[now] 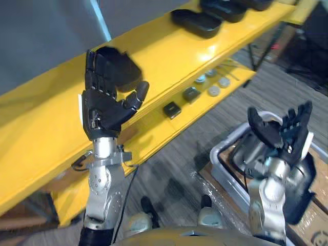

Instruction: Walk over and take three plastic housings, then place them on the shelf

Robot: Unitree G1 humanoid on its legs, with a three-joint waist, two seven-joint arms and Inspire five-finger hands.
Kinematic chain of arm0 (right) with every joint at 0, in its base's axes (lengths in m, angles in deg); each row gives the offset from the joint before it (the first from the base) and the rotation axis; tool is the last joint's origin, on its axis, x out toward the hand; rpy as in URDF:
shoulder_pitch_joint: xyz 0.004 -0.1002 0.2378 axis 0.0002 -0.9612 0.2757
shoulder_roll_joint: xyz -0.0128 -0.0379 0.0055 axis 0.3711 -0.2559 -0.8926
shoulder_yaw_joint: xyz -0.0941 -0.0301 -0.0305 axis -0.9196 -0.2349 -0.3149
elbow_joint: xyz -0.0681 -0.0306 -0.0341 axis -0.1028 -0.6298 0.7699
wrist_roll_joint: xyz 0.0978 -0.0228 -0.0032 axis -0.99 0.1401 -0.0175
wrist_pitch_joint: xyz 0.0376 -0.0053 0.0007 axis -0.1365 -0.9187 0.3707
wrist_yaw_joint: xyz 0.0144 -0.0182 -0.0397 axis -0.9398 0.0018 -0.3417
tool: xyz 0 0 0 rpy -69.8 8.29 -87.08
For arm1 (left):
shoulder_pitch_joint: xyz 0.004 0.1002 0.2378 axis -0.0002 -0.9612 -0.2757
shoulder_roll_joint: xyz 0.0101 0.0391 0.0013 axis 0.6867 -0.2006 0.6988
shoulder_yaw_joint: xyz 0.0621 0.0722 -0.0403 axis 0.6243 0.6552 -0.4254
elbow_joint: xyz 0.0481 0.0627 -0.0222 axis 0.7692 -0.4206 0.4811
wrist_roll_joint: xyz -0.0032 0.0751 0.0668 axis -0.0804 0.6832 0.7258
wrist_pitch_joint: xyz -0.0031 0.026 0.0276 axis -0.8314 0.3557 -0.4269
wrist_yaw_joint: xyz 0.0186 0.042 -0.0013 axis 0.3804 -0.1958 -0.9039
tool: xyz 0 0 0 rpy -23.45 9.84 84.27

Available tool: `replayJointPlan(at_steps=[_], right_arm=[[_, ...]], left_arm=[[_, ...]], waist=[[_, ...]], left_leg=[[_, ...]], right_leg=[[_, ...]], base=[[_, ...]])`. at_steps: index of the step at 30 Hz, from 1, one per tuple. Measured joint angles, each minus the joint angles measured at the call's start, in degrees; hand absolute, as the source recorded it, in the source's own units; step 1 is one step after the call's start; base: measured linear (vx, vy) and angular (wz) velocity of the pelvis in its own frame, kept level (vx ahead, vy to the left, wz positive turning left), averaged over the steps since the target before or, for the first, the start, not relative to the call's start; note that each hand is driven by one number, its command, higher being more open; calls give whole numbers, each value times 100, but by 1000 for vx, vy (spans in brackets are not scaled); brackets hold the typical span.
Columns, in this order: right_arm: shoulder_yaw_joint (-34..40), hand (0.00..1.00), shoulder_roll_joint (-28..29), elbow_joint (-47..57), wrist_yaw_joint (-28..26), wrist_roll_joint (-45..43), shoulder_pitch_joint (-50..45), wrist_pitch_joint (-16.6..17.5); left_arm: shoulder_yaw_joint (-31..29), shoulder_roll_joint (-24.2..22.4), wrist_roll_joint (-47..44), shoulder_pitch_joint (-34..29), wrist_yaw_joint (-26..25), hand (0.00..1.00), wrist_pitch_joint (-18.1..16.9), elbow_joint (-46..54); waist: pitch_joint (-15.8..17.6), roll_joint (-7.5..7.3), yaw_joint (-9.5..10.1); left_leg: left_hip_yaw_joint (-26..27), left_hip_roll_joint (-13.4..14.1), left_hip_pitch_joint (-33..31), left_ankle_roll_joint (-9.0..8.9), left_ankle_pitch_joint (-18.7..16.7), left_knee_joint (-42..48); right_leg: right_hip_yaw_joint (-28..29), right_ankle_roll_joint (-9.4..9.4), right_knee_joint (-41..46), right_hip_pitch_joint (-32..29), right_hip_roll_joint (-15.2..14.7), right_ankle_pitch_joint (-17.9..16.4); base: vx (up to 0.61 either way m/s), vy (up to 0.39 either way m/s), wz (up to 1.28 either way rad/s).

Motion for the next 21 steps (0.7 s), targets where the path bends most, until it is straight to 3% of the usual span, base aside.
replayJointPlan(at_steps=[4, 7, 11, 15, 16, 17, 18, 19, 21], right_arm=[[57, 100, -14, 64, -130, -7, -657, 3], [54, 100, -30, 67, -736, -518, -1278, 36], [-31, 100, -25, 65, -932, -942, -1468, 100], [-388, 100, -140, 49, -998, -1134, -1125, 386], [-526, 100, -242, 47, -1018, -1133, -963, 439], [-657, 100, -396, 47, -1061, -1132, -768, 445], [-850, 100, -663, 30, -1130, -1129, -464, 445], [-1049, 100, -877, -61, -1198, -1133, -82, 445], [-1308, 100, -1034, -346, -1381, -1380, 348, 430]], left_arm=[[354, 19, -430, -53, 96, 100, 31, -434], [662, 47, -393, -110, 65, 100, 209, -935], [949, 142, -400, -236, 348, 100, 285, -994], [1249, 199, -392, -19, 304, 100, 295, -1152], [1291, 198, -394, 24, 247, 100, 296, -1199], [1305, 197, -393, 29, 187, 100, 296, -1219], [1302, 147, -399, 12, 87, 100, 296, -1218], [1300, 148, -416, -9, -6, 100, 300, -1218], [1316, 164, -412, -96, -85, 100, 312, -1212]], waist=[[-165, -53, -311], [-212, -90, -536], [-214, -87, -639], [-200, -108, -640], [-196, -113, -616], [-199, -107, -534], [-175, -19, -325], [-115, 76, -160], [-142, 149, 6]], left_leg=[[617, 170, 160, -131, -104, 3], [944, 312, 191, -215, -140, 21], [1150, 375, 153, -260, -161, 28], [1256, 489, 45, -271, -334, 365], [1149, 559, -97, -251, -534, 726], [674, 583, -281, -71, -832, 1122], [-287, 582, -492, 121, -1298, 1538], [-1062, 532, -569, 79, -1700, 1841], [-1824, 294, -623, -38, -2121, 2087]], right_leg=[[567, -34, -123, -208, 225, 102], [851, -67, -188, -363, 407, 173], [1038, -87, -261, -511, 504, 248], [1212, -89, -262, -618, 561, 267], [1276, -105, -263, -699, 565, 279], [1421, -132, -260, -753, 577, 301], [1753, -145, -287, -857, 680, 388], [2049, -144, -319, -869, 782, 445], [2345, -140, -359, -884, 814, 478]], base=[[55, -40, -85], [49, -68, -57], [12, -50, -28], [-23, -42, -22], [-51, -49, -35], [-42, -41, -86], [-50, 25, -131], [-34, 34, -134], [-54, 143, -88]])
